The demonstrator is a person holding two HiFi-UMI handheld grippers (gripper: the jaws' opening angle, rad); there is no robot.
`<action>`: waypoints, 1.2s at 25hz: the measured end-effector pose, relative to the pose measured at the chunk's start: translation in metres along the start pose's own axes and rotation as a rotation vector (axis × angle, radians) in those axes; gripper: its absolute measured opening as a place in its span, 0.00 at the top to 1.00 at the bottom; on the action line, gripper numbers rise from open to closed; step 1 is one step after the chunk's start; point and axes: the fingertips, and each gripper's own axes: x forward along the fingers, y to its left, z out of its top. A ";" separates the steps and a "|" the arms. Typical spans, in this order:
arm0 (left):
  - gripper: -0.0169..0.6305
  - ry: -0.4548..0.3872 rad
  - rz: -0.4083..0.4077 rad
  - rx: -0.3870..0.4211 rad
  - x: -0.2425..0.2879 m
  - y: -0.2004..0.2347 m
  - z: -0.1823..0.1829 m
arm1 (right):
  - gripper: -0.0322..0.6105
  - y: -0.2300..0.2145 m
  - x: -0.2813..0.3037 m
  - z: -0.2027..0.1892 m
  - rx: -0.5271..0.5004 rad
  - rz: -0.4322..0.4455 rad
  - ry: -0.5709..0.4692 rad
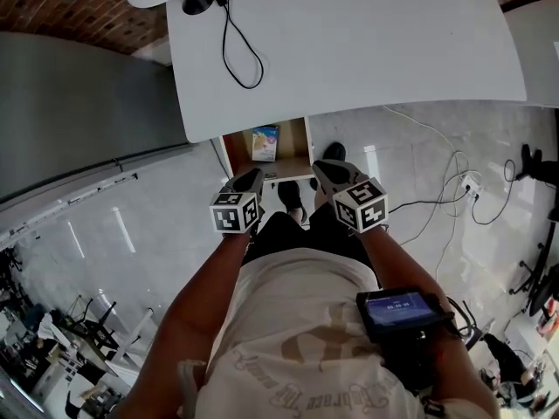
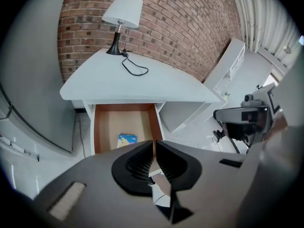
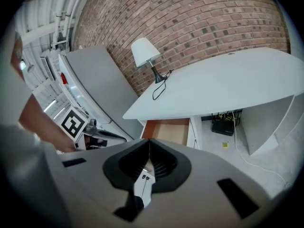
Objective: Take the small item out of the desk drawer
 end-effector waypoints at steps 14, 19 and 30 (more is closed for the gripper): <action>0.47 0.059 0.160 -0.019 0.027 0.021 -0.014 | 0.94 -0.006 0.006 -0.030 0.021 0.057 0.058; 0.44 0.068 0.148 -0.034 0.040 0.022 -0.019 | 0.94 -0.014 0.011 -0.038 0.033 0.062 0.074; 0.44 0.100 0.130 -0.026 0.062 0.037 -0.023 | 0.94 -0.033 0.022 -0.052 0.060 0.063 0.098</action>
